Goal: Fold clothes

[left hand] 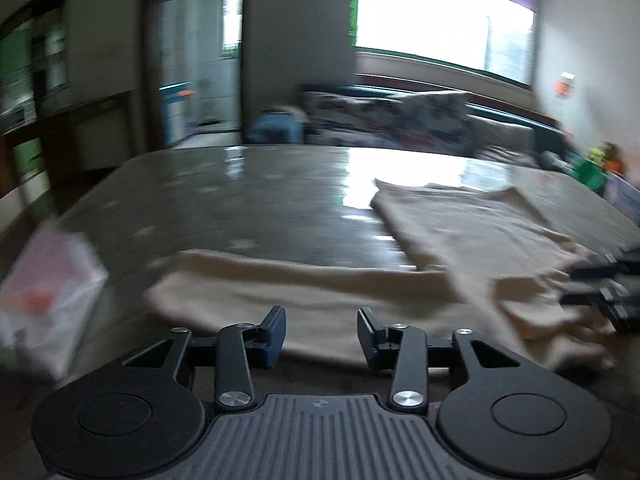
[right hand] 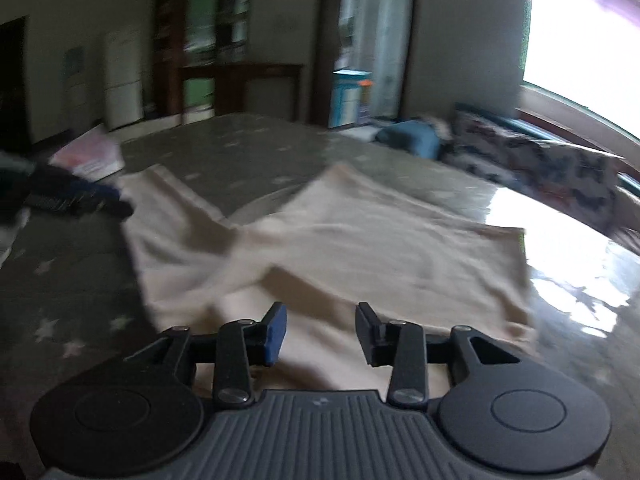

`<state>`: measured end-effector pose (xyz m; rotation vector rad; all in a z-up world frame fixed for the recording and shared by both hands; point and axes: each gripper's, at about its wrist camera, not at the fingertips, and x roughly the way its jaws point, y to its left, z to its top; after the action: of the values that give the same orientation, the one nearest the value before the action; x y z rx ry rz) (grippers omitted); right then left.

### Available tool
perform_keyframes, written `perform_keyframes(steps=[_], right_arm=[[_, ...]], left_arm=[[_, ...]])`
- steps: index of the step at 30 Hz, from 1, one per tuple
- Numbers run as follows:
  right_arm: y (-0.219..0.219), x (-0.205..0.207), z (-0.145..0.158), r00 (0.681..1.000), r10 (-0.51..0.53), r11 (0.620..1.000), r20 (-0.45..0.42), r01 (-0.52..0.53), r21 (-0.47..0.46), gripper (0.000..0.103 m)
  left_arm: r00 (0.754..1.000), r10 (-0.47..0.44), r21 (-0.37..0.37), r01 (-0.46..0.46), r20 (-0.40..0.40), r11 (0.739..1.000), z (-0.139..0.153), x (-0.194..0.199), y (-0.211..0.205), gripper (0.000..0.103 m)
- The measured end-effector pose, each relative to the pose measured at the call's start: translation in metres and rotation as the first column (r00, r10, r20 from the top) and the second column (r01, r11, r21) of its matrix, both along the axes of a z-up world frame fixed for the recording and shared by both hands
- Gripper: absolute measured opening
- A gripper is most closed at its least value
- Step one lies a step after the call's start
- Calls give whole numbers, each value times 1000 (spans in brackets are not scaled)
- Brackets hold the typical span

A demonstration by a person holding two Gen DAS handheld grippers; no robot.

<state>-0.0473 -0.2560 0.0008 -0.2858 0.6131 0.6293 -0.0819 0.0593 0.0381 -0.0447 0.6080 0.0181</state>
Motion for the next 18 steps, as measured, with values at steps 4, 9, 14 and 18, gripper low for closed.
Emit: perform_keyframes(steps=[4,9,14,18], right_arm=[[12,-3,-7,999,34,999,-21,-35,-30,40],[8,-8,4,1000,26,1000,-15,-26,-1,41],[6,-13,9,1000,27,1000,0,-27,3,41],[2,-15,9,1000,12,1000,5,-12,17,41]], left_arm=[[990,137,-2,-137,-17,991,-1,5,26,44],[962,272,-19,-273,-32,962,-3,20,52,44],[937,341,-78,-347,-73,935,-9,34,68,45],[923,376,-99,-384,-86,918,-13,39,71,44]])
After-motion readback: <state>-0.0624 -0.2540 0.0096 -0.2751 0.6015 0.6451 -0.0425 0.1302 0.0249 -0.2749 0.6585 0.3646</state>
